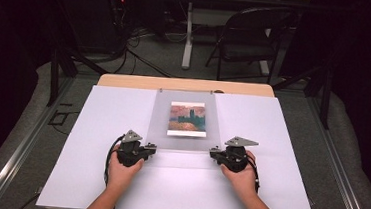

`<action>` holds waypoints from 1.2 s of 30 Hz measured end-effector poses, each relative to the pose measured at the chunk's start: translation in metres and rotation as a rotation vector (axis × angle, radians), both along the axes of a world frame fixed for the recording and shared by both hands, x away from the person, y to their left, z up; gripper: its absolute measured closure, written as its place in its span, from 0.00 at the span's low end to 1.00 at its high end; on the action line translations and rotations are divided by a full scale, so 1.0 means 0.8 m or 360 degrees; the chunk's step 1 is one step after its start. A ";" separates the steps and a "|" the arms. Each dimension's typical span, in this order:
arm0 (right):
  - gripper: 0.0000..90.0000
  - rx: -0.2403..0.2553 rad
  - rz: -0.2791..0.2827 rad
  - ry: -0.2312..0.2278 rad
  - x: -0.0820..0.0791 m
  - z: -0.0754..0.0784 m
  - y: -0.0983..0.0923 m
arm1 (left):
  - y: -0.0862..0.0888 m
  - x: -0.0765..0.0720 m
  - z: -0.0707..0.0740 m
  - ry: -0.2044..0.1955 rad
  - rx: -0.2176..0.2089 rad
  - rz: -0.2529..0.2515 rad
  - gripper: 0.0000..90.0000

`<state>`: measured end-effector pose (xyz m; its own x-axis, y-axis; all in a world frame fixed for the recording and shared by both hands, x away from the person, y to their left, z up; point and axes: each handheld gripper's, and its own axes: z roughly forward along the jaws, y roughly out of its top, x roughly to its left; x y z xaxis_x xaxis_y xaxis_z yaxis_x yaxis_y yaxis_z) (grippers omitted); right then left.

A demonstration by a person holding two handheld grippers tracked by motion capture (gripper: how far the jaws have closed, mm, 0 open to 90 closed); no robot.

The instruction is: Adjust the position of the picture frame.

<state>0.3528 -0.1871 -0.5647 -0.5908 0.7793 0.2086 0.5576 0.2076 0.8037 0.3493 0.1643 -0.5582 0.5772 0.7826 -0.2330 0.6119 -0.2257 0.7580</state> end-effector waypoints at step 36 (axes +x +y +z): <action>0.46 -0.0221 -0.0015 -0.0204 -0.074 0.033 -0.021 | 0.009 -0.051 0.012 -0.0212 0.0090 -0.0040 0.35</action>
